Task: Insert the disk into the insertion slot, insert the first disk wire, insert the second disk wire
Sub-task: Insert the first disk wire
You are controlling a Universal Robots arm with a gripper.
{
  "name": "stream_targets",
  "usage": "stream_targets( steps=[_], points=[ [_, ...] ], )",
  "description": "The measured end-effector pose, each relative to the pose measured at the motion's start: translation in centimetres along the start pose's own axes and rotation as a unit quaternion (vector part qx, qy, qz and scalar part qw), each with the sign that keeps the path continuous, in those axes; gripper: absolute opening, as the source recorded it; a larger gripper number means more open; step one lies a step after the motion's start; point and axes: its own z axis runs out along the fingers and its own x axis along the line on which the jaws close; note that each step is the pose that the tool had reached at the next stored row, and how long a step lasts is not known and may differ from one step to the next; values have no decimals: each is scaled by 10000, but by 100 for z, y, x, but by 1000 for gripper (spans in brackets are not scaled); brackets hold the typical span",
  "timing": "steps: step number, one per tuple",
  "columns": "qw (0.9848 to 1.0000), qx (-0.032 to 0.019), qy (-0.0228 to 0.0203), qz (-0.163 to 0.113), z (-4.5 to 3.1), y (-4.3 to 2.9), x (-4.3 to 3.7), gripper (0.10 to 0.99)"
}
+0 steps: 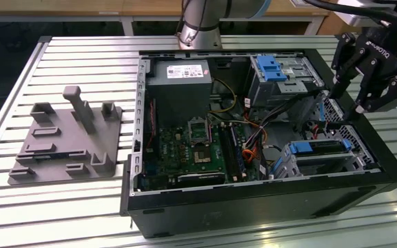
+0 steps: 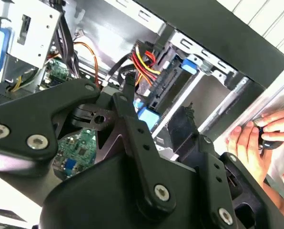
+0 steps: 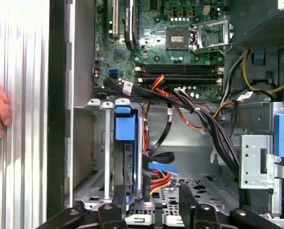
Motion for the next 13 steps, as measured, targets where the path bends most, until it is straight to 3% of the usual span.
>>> stream_targets(
  steps=[4,5,8,9,11,13],
  points=[
    [10000,-51,37,-3,41,-79,-40,545],
    [10000,-65,48,-3,50,-92,-47,478],
    [9999,-103,72,-5,75,-102,-50,416],
    [9999,-119,78,-5,80,-102,-50,349],
    [9998,-168,93,-8,87,-103,-51,349],
    [9996,-257,146,-14,91,-111,-51,349]
  ],
)
